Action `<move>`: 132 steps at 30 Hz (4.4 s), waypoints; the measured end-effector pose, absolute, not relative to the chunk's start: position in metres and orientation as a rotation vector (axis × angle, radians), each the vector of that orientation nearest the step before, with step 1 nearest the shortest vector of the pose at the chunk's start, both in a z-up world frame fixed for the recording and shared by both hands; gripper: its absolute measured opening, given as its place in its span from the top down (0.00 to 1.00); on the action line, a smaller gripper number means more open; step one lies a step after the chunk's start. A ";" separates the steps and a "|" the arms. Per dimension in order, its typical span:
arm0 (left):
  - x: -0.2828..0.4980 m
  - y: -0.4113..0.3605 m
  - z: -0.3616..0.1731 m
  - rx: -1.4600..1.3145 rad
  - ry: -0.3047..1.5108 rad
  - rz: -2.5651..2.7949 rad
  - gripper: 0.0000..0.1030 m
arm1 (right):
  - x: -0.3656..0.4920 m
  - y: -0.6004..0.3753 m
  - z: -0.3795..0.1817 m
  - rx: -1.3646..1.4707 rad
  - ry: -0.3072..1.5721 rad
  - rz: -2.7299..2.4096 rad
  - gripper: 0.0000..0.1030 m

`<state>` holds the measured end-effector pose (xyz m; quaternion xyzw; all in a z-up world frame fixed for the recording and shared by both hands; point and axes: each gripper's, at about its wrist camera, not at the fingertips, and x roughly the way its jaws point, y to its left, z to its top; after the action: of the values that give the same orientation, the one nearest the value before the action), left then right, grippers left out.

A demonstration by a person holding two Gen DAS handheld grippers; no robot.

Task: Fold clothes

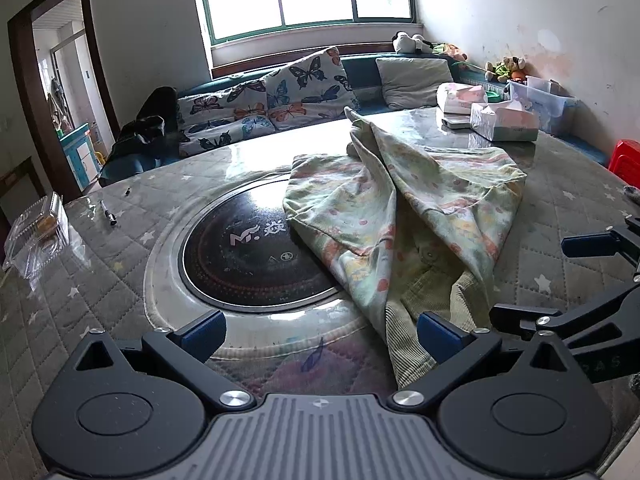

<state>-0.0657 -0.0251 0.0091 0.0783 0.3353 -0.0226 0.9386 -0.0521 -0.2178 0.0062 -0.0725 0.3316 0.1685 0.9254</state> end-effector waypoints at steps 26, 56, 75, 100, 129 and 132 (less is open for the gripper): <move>-0.015 -0.020 0.012 0.176 0.708 -0.060 0.00 | -0.009 -0.220 0.023 -0.153 0.687 0.327 0.00; 0.078 -0.027 0.025 0.106 0.668 -0.133 0.01 | 0.089 -0.227 0.051 -0.135 0.664 0.300 0.22; 0.165 -0.022 -0.001 -0.135 0.799 -0.318 0.93 | 0.133 -0.228 0.054 -0.099 0.681 0.330 0.37; 0.152 0.019 -0.009 -0.137 0.778 -0.209 0.98 | 0.210 -0.174 0.024 -0.064 0.752 0.387 0.49; 0.145 0.022 -0.001 -0.117 0.748 -0.194 0.98 | 0.137 -0.323 0.088 0.056 0.589 0.231 0.97; 0.131 0.039 0.012 -0.132 0.708 -0.144 0.99 | 0.111 -0.358 0.087 0.085 0.581 0.157 0.97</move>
<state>0.1308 0.0390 0.0124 -0.0643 0.3461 -0.0703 0.9333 0.1106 -0.3576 0.0868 0.0418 0.2863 0.0772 0.9541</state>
